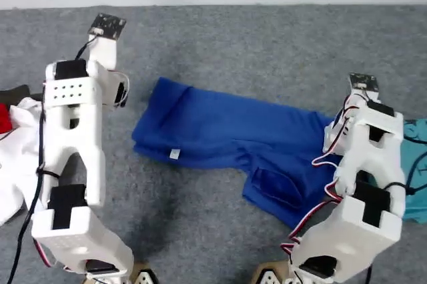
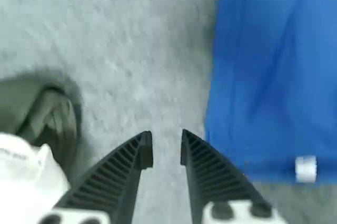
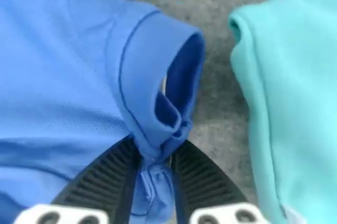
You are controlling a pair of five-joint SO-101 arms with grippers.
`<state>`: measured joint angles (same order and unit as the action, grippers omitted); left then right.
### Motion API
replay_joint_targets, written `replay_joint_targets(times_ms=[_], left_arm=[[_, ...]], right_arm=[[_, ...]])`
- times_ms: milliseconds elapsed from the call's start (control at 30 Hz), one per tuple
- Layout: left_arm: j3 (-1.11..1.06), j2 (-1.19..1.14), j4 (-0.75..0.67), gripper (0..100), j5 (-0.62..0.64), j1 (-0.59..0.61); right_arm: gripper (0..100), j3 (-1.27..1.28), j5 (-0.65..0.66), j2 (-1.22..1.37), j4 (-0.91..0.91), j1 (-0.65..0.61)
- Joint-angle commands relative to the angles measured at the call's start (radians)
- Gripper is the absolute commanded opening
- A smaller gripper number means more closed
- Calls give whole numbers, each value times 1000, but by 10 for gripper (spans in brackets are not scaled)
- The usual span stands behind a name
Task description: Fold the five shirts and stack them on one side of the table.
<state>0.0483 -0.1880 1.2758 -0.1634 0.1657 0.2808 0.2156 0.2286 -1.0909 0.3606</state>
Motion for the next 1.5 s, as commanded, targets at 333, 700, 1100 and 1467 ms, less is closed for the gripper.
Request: replay_joint_targets(times_ms=[333,700,1100,1467], left_arm=[[64,-319,-477,98,199,-308],[516,-621,-230,98,198,-295],[1142,-634,397,98,195,-295],[869,-624,480,98,141,-423]], right_arm=[[9,-32,-9,-137,-110,91],[13,-37,-9,-234,-208,90],[303,-38,117,-469,-400,127],[303,212,351,-673,-515,-217]])
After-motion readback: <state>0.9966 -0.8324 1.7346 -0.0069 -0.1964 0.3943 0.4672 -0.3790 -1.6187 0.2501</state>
